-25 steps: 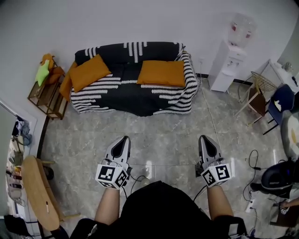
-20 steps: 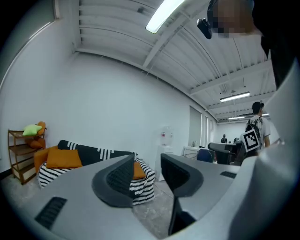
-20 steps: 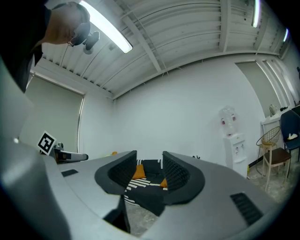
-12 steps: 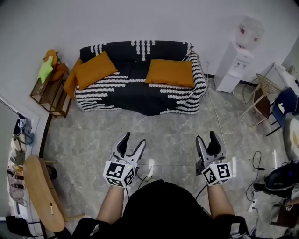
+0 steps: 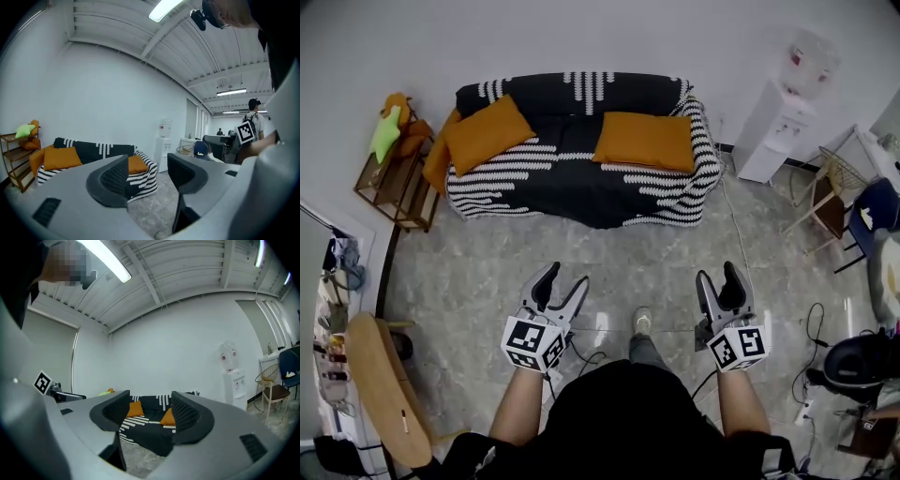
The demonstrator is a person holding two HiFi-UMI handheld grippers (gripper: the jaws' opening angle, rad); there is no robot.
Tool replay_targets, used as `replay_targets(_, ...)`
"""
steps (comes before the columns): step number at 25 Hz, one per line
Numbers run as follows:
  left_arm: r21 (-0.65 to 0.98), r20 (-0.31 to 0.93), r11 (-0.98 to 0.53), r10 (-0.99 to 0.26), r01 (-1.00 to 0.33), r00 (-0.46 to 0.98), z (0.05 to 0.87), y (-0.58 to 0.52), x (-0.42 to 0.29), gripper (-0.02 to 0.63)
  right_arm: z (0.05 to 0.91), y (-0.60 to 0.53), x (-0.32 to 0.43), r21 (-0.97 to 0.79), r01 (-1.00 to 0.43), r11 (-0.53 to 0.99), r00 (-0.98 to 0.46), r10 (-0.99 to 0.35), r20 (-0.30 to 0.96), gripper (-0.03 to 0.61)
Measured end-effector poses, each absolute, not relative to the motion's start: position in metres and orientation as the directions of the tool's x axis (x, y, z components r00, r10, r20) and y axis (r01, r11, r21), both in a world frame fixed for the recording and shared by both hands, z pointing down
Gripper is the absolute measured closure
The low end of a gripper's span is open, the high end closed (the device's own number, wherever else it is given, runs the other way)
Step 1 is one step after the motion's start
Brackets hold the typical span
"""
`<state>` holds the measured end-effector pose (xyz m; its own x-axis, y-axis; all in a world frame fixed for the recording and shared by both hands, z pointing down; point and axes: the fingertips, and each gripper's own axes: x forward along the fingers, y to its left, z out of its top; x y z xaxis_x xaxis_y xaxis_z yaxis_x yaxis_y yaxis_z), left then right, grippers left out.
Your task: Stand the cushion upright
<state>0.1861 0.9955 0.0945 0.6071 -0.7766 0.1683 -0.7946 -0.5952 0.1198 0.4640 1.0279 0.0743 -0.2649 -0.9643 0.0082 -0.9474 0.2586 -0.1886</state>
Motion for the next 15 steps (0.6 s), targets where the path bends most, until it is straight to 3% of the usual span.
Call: replay_targets(15,0.085,0.146,-0.499,-0.850,-0.863,0.506,0.076,0.853,0.244,0.318,0.077,0.853,0.535,-0.223,-0.922,0.315,-0.319,-0.948,-0.022,0.296)
